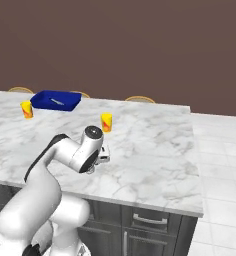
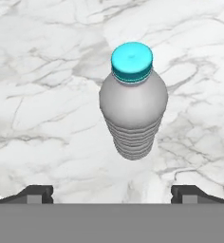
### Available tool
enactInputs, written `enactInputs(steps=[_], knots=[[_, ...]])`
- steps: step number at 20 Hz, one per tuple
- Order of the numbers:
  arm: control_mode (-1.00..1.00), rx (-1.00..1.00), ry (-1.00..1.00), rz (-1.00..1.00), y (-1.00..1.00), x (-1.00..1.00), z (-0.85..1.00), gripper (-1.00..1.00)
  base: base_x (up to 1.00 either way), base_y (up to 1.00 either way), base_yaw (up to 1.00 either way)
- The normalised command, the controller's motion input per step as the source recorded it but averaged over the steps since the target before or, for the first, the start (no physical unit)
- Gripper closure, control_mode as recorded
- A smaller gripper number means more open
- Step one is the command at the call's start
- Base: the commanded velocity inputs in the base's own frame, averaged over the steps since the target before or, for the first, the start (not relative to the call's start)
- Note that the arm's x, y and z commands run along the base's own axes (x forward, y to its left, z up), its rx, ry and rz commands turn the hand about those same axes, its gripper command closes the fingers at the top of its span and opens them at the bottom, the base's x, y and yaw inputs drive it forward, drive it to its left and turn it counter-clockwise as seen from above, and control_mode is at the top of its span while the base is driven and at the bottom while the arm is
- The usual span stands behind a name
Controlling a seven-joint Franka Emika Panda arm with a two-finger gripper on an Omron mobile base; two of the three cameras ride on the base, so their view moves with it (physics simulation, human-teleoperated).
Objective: Place the drinks on the dining counter in a tight cluster.
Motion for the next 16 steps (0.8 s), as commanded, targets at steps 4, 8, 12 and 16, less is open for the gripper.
enactInputs(steps=[4, 8, 12, 16], knots=[[-1.0, 0.01, -0.01, 0.01, 0.0, -0.45, 0.12, -1.0, 0.0, 0.0, 0.0], [-1.0, 0.04, 0.0, 0.0, 0.0, -0.42, 0.15, -1.0, 0.0, 0.0, 0.0], [-1.0, 0.05, 0.0, 0.0, 0.0, -0.34, 0.16, -1.0, 0.0, 0.0, 0.0], [-1.0, 0.01, 0.0, 0.0, 0.0, -0.25, 0.15, -1.0, 0.0, 0.0, 0.0]])
